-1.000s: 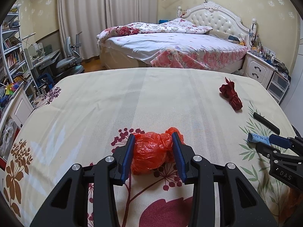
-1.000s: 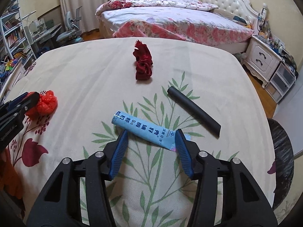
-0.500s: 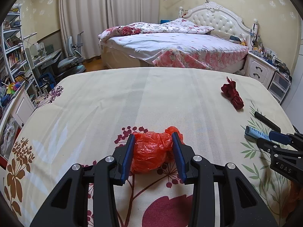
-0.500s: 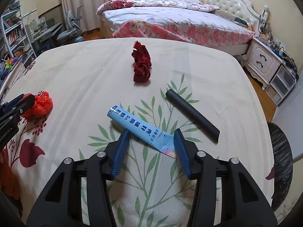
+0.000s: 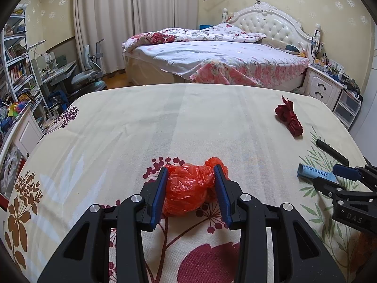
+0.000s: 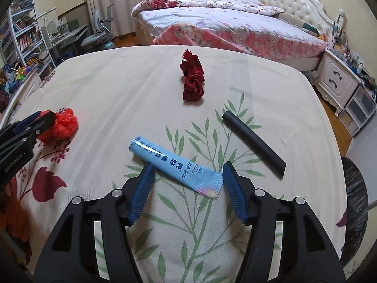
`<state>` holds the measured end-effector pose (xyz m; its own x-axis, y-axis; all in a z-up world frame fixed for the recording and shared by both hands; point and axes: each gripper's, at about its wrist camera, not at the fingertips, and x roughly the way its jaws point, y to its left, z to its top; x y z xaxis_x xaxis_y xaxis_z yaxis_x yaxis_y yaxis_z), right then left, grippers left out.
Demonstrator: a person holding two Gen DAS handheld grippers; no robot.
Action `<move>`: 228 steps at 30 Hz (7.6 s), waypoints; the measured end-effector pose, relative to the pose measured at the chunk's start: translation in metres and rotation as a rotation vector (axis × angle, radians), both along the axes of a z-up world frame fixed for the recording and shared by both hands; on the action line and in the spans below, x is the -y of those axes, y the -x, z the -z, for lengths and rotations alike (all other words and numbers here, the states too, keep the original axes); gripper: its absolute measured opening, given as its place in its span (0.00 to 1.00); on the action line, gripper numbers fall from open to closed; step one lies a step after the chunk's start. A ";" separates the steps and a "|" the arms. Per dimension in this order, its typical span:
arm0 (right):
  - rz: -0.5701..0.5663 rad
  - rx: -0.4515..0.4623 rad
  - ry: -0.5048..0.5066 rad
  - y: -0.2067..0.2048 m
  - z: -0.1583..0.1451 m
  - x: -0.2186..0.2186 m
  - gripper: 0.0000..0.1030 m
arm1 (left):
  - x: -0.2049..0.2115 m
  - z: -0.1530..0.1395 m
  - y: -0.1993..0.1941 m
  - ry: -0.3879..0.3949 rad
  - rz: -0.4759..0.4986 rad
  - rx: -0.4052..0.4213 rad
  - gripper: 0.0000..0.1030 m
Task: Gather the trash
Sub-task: 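Close the right gripper on the blue printed tube and lift it, then carry the red bag and blue tube over the black bin and open both grippers, then return to the table and grasp the black pen with the right gripper, then grasp the dark red cloth with the left gripper while the right gripper holds the black pen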
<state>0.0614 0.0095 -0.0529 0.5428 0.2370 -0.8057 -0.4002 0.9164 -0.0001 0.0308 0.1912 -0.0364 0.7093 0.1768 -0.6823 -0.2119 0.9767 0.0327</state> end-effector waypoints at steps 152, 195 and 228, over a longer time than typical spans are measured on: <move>0.521 0.182 -0.117 0.013 -0.024 0.198 0.48 | 0.196 -0.017 -0.054 -0.017 0.357 0.052 0.66; 0.227 0.026 -0.054 -0.076 0.000 0.076 0.13 | 0.104 0.001 -0.077 0.028 0.196 -0.008 0.66; 0.252 0.033 -0.053 -0.093 0.004 0.079 0.13 | 0.126 0.013 -0.138 0.038 0.231 -0.127 0.21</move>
<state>0.1543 -0.0696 -0.0570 0.6157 0.1328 -0.7767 -0.1601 0.9862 0.0417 0.1693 0.0650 -0.0490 0.6364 -0.0074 -0.7714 0.0205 0.9998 0.0073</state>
